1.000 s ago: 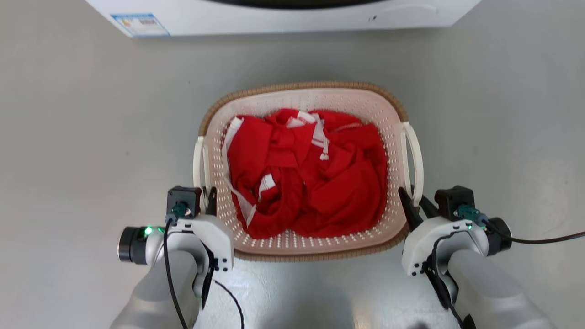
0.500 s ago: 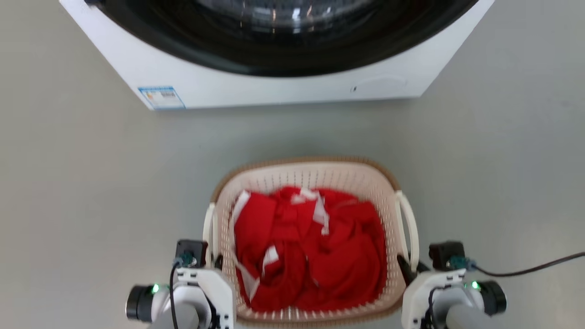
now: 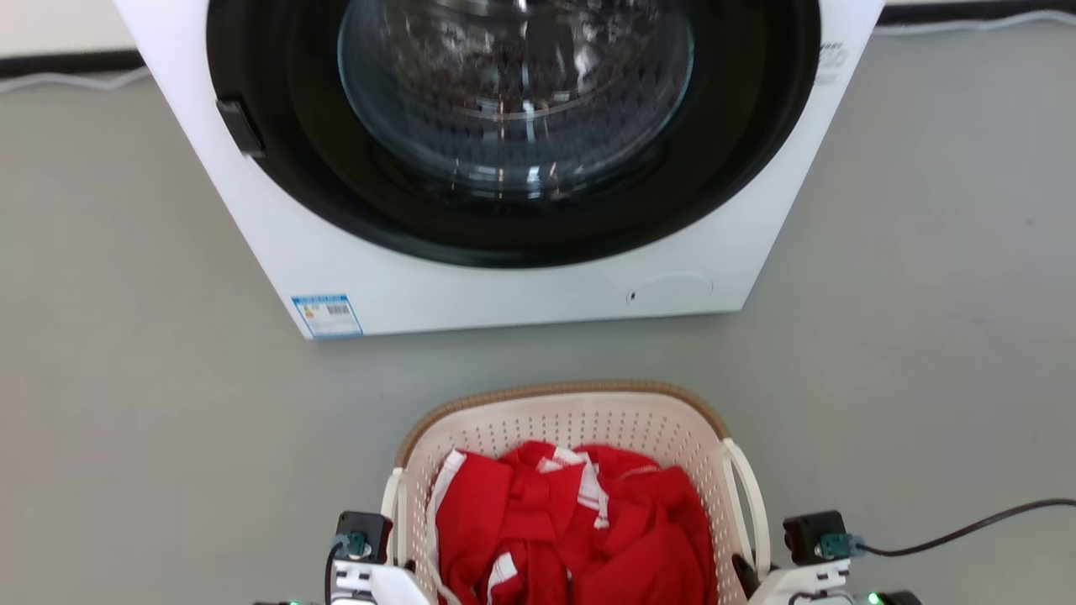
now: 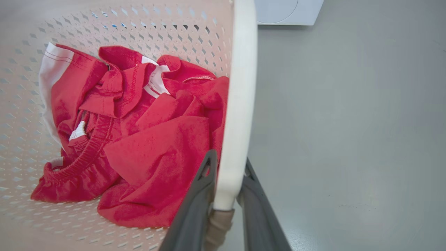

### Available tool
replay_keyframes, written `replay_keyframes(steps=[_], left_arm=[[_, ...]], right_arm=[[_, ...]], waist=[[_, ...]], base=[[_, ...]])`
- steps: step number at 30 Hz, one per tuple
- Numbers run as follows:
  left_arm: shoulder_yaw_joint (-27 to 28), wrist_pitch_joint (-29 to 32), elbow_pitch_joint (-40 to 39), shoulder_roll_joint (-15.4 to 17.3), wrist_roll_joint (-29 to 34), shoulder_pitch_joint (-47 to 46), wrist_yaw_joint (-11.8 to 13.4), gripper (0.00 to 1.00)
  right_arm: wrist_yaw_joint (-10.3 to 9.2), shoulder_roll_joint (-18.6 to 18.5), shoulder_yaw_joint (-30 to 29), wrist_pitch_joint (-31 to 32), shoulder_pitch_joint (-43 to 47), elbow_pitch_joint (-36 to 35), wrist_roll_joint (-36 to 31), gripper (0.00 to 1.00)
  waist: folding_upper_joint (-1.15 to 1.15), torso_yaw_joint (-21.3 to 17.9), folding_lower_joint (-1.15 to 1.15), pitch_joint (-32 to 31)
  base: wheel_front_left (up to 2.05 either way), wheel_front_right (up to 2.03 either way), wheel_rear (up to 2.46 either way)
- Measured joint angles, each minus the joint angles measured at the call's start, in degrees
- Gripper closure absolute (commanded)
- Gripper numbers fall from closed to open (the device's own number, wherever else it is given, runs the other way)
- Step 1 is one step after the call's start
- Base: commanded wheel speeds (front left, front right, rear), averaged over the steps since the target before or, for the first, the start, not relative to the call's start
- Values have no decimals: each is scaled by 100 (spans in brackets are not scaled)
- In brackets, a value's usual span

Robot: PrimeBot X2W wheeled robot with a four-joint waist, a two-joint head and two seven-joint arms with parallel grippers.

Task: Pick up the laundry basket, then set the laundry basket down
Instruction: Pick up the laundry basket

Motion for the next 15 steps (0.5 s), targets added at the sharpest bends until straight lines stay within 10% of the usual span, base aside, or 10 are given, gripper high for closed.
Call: replay_keyframes(steps=[15], left_arm=[[-301,260,-48,-7,-385,342,0,100]], right_arm=[[42,18,216,244,297,131,397,100]], waist=[[0,-144,0,-803]], base=[[0,0,0]])
